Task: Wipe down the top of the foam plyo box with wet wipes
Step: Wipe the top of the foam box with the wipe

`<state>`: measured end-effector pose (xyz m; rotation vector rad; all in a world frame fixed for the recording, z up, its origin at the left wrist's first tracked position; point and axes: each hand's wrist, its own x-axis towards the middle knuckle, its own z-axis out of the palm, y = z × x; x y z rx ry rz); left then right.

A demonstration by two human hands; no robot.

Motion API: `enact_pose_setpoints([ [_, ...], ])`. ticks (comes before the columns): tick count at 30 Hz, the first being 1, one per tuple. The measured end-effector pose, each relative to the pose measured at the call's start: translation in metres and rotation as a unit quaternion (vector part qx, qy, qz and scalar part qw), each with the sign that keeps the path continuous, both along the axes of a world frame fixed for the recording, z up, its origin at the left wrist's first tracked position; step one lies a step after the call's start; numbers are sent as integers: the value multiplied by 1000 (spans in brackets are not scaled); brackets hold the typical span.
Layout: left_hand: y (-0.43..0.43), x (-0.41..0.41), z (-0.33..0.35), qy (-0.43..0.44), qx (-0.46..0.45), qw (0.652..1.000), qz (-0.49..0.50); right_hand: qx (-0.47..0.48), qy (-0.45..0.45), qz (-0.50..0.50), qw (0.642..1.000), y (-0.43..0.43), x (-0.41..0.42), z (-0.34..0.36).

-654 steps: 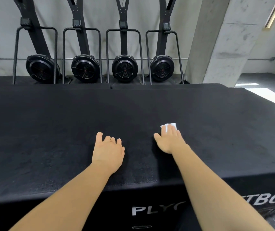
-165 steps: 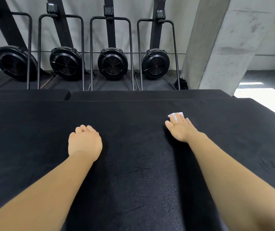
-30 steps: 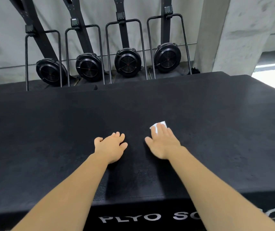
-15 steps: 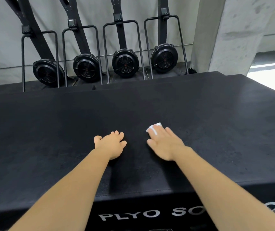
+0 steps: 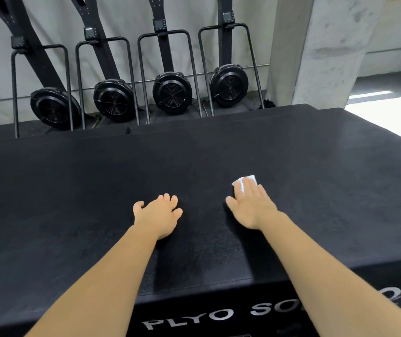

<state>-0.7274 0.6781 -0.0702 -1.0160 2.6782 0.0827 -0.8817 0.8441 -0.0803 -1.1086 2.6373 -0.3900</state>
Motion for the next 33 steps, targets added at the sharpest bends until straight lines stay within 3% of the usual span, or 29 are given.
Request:
enact_pose_setpoints([
  [8,3,-2,6,-13,-9,1000,5,-24,40,113,992,-17,101,-4],
  [11,5,-2,8,-20,-11,1000,7,41,30,173,984,-20,104,-6],
  [13,7,-3,9,-28,-14,999,12,10,45,191,981,-13,88,-5],
  [16,9,-3,11,-38,-9,999,19,-52,47,145,987,10,51,-2],
  [24,9,-4,9,-46,-5,999,25,27,24,10,999,62,-37,1],
  [29,8,-5,9,-46,-10,999,23,32,-6,-34,999,47,-18,0],
  [33,8,-6,8,-48,-9,999,11,-17,24,15,999,30,29,-5],
])
